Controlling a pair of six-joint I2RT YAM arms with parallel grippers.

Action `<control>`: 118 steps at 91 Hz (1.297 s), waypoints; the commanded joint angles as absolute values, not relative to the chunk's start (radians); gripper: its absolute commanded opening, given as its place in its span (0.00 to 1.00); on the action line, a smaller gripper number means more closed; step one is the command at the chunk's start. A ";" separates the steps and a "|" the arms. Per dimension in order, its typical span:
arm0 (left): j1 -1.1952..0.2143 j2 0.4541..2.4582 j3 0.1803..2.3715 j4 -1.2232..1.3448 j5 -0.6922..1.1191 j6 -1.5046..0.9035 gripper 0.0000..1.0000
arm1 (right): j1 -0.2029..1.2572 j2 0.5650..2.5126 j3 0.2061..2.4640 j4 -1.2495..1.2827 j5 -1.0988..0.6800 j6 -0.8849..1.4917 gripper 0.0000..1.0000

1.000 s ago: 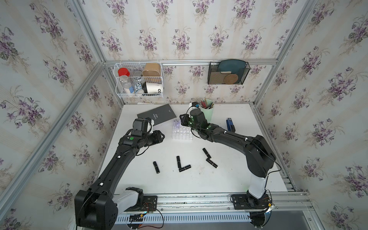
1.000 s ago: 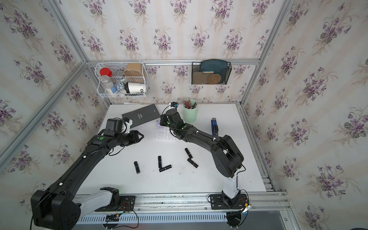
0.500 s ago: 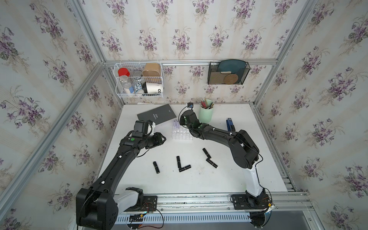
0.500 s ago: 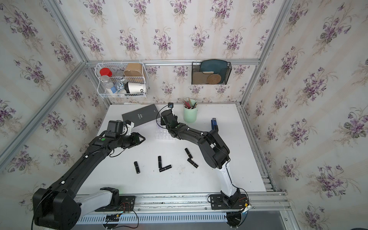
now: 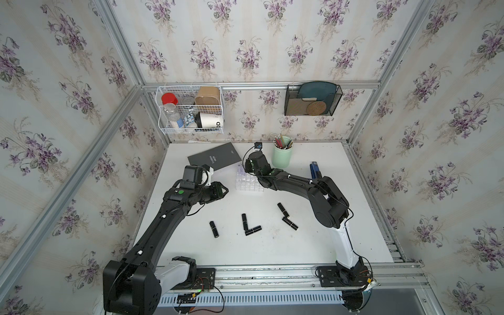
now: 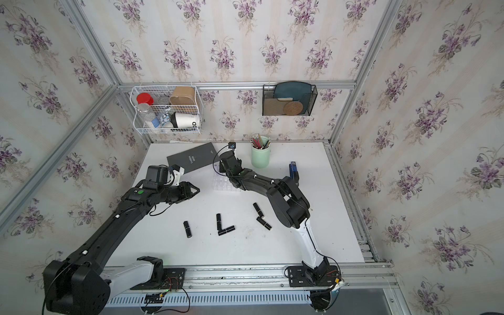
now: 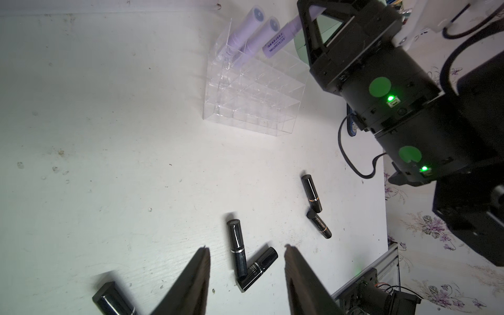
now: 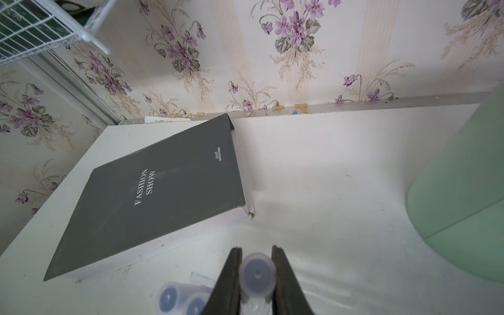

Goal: Arrange the lipsticks in the organizer
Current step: Place the lipstick in the storage box.

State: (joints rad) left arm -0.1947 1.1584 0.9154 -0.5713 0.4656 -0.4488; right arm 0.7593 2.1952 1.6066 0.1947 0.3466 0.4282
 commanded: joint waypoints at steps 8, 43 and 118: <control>-0.193 1.149 0.911 -0.543 0.479 -0.439 0.48 | 0.758 2.211 1.613 0.172 0.366 0.442 0.07; -0.193 1.140 0.917 -0.541 0.489 -0.440 0.49 | 0.759 2.157 1.580 0.173 0.302 0.417 0.40; -0.177 1.156 1.037 -0.837 0.055 -0.474 0.63 | 0.604 1.479 1.093 -0.396 0.141 0.513 0.48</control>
